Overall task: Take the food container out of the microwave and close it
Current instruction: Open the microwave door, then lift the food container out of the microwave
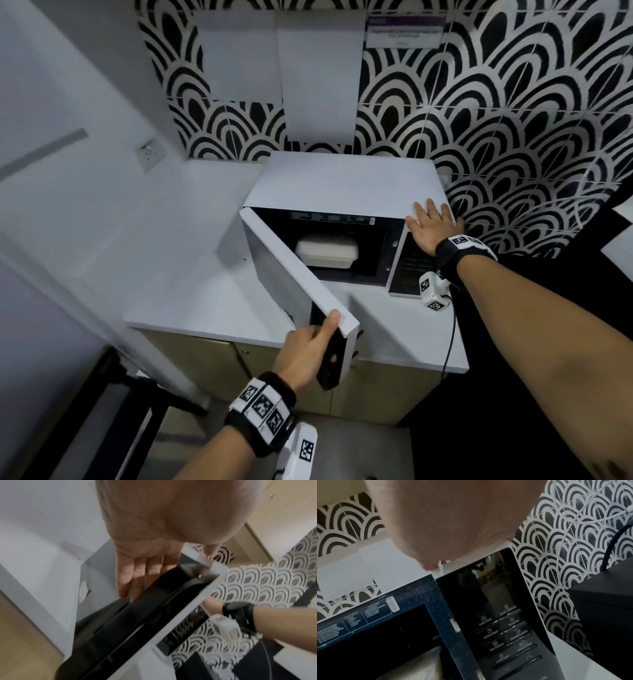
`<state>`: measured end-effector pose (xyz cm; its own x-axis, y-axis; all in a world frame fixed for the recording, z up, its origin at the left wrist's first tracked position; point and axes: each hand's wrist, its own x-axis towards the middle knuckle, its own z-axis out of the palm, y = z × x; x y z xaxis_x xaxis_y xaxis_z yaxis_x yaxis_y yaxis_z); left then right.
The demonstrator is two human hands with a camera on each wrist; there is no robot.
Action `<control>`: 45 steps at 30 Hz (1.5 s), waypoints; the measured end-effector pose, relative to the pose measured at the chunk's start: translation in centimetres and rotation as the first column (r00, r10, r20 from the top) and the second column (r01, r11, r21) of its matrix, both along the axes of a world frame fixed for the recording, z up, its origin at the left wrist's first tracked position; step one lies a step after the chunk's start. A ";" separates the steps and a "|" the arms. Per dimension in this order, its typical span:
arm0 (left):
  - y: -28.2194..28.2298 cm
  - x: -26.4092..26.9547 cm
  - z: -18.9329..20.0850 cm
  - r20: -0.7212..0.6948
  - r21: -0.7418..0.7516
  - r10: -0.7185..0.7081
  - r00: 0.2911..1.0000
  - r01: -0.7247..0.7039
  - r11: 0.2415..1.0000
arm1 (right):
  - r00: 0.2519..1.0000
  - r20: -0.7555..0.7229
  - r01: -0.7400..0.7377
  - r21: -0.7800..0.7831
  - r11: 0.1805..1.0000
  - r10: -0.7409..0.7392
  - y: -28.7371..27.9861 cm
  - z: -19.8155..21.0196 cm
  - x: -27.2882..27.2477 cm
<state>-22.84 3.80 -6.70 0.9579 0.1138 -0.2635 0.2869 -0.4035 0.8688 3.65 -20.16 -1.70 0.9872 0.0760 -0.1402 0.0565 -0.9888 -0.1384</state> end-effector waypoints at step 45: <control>17.3 9.5 10.8 -0.279 0.904 0.184 0.942 0.194 0.381 | 0.949 0.306 -0.117 0.122 0.986 0.075 1.2 -1.2 -3.0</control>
<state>-13.35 21.06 4.13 0.8530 0.4580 -0.2501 0.4290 -0.8884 -0.1634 0.68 -18.99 -2.88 0.9691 0.1699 0.1788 0.2096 -0.9493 -0.2344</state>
